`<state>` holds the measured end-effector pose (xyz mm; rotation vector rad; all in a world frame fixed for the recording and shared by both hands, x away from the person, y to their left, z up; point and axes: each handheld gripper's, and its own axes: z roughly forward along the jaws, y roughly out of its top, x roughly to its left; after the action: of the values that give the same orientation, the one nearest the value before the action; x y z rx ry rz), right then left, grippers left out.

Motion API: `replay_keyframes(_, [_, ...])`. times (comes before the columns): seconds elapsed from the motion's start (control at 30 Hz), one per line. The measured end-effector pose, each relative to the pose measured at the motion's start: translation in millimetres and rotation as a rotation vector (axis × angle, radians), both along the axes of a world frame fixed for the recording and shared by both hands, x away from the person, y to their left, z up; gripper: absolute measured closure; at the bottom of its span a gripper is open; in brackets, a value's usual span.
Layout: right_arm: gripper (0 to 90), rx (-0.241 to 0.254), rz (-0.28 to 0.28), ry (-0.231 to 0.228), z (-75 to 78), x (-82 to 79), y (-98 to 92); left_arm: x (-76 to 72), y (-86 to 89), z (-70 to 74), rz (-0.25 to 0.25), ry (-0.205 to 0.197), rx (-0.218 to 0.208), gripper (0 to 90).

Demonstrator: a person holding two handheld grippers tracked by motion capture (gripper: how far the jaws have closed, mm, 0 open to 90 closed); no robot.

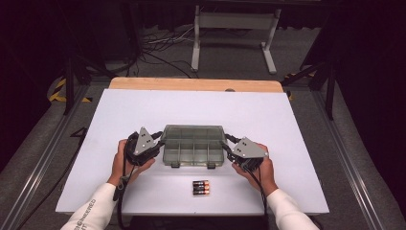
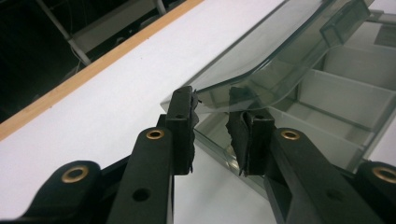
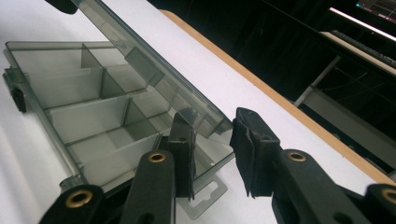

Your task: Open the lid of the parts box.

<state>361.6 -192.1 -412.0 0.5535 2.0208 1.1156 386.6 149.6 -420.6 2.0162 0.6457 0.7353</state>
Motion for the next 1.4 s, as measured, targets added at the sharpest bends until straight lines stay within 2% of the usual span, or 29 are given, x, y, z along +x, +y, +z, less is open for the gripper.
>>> replay_keyframes(0.1, [70.1,0.008,-0.003,-0.004,1.7,2.4,0.2,2.1,-0.6,1.8,0.001,-0.009,0.003,71.0])
replay_keyframes(0.33, [69.6,0.081,-0.032,-0.011,9.1,12.0,-2.6,7.6,-3.2,7.7,0.014,-0.029,-0.023,70.5])
replay_keyframes(0.47, [71.5,0.079,-0.038,-0.015,10.3,16.1,-0.9,11.0,-3.9,11.8,0.024,-0.047,-0.025,70.5])
replay_keyframes(0.53, [71.9,0.076,-0.045,-0.014,10.4,16.8,-0.7,11.6,-4.3,11.8,0.021,-0.039,-0.038,70.7])
replay_keyframes(0.9, [73.8,0.176,-0.065,0.025,17.4,35.1,-3.4,21.7,-4.3,15.4,0.041,-0.041,-0.078,72.5])
replay_keyframes(1.4, [77.4,0.196,-0.083,0.052,12.0,50.2,-1.2,38.4,-8.5,12.6,0.066,-0.024,-0.117,70.5])
